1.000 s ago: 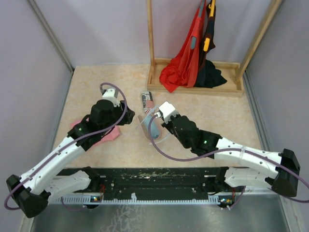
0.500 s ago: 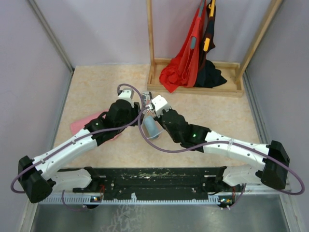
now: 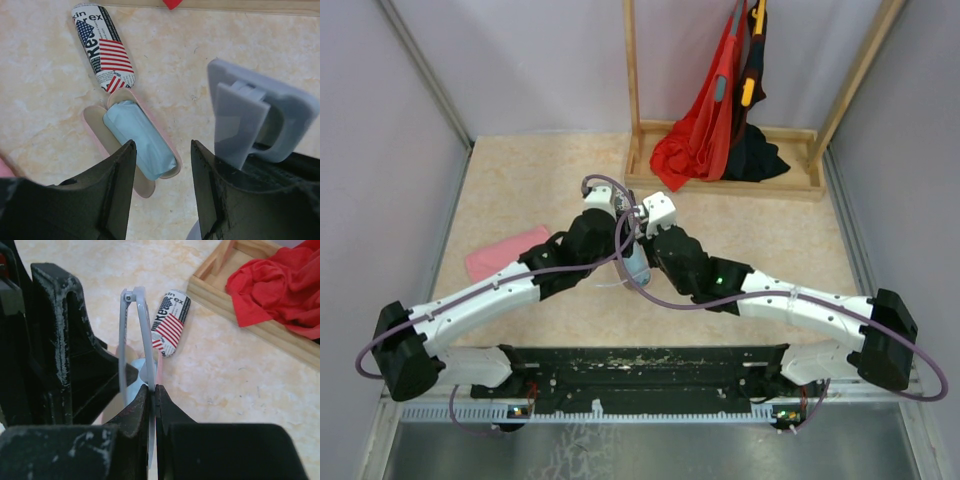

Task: Organize the sunglasses
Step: Fold the sunglasses.

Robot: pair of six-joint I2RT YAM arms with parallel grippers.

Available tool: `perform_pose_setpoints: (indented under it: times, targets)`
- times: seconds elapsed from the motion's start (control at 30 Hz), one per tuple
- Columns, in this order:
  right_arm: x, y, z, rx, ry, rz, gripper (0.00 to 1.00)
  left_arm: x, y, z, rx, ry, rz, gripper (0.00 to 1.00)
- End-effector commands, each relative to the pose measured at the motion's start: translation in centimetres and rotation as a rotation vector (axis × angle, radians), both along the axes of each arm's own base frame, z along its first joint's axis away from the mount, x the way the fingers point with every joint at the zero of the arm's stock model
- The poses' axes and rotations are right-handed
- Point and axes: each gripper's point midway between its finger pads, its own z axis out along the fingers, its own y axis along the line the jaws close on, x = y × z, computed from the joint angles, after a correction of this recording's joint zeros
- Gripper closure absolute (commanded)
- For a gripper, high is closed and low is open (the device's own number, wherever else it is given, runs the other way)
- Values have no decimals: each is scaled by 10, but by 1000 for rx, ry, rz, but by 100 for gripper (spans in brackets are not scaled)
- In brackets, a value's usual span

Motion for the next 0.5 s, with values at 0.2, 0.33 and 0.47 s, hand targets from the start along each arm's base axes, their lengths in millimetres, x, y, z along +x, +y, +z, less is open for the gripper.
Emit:
perform_pose_setpoints:
  times: [0.2, 0.33, 0.47]
  targets:
    - [-11, 25, 10, 229, 61, 47, 100, 7, -16, 26, -74, -60, 3, 46]
    - [-9, 15, 8, 205, 60, 8, 100, 6, -4, 30, -54, -74, 34, 45]
    - [0, -19, 1, 138, 47, -119, 100, -2, 17, 36, -54, -116, 53, 44]
